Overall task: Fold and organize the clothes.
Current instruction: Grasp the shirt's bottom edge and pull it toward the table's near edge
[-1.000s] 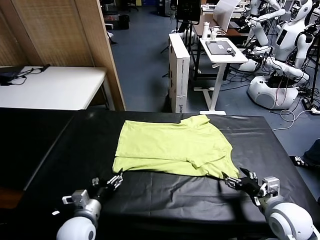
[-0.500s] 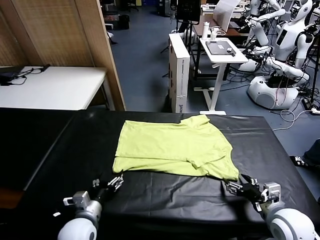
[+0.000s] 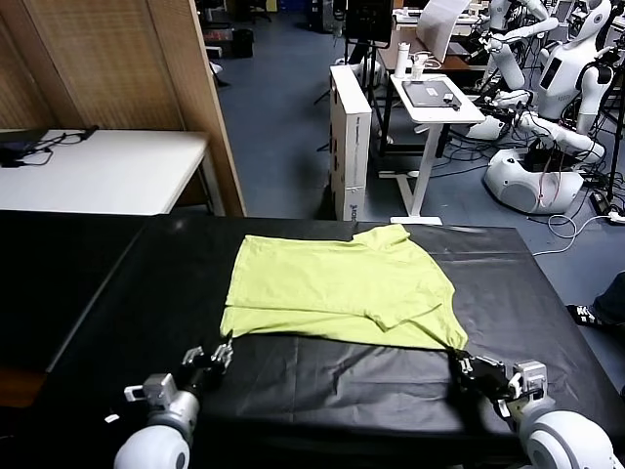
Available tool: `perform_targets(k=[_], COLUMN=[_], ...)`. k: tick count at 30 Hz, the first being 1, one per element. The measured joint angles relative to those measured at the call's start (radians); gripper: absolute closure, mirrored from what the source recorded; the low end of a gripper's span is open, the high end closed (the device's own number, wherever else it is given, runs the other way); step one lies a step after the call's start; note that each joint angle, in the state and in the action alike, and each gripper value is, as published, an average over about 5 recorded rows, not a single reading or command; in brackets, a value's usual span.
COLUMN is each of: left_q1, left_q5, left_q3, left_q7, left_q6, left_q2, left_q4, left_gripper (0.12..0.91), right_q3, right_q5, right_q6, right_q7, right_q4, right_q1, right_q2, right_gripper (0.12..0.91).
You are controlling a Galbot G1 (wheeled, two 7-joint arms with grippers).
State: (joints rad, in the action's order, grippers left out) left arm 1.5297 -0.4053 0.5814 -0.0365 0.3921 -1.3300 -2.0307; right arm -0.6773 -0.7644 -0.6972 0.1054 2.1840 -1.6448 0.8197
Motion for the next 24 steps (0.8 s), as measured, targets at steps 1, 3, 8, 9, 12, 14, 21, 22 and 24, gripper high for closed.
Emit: perform_targets(k=[1, 3, 8, 9, 12, 14, 21, 22, 24], left_q1=[0.007, 0.024, 0.098, 0.115, 0.165, 0.195, 0.280, 0.289, 0.303], left_q5=[0.000, 0.000, -0.001, -0.002, -0.004, -0.003, 0.017, 0.018, 0.019], left_q3=[0.004, 0.011, 0.035, 0.040, 0.054, 0.057, 0.061, 0.064, 0.073], left_q7=[-0.001, -0.004, -0.009, -0.011, -0.015, -0.016, -0.017, -0.017, -0.017], left_q6=[0.001, 0.002, 0.002, 0.002, 0.003, 0.004, 0.001, -0.001, -0.004], left_q2=[0.010, 0.030, 0.084, 0.093, 0.112, 0.119, 0.116, 0.114, 0.114], left_q4=[-0.006, -0.020, -0.068, -0.078, -0.105, -0.122, -0.159, -0.161, -0.164], left_gripper=[0.883, 0.883, 0.883, 0.883, 0.883, 0.883, 0.883, 0.883, 0.883], right_q3=[-0.004, -0.015, -0.042, -0.044, -0.047, -0.047, -0.036, -0.036, -0.036], right_q5=[-0.010, -0.025, -0.038, -0.037, -0.027, -0.014, 0.024, 0.026, 0.030], right_q6=[-0.012, -0.030, -0.039, -0.039, -0.039, -0.039, -0.039, -0.039, -0.039], right_q7=[0.005, 0.012, 0.016, 0.016, 0.018, 0.020, 0.027, 0.027, 0.028], right_q4=[0.013, 0.039, 0.100, 0.110, 0.135, 0.145, 0.158, 0.160, 0.167], right_q1=[-0.009, -0.028, -0.079, -0.089, -0.120, -0.140, -0.183, -0.187, -0.197], right_q2=[-0.007, -0.023, -0.053, -0.056, -0.058, -0.054, -0.040, -0.040, -0.041], right_gripper=[0.885, 0.885, 0.885, 0.885, 0.885, 0.885, 0.885, 0.885, 0.885])
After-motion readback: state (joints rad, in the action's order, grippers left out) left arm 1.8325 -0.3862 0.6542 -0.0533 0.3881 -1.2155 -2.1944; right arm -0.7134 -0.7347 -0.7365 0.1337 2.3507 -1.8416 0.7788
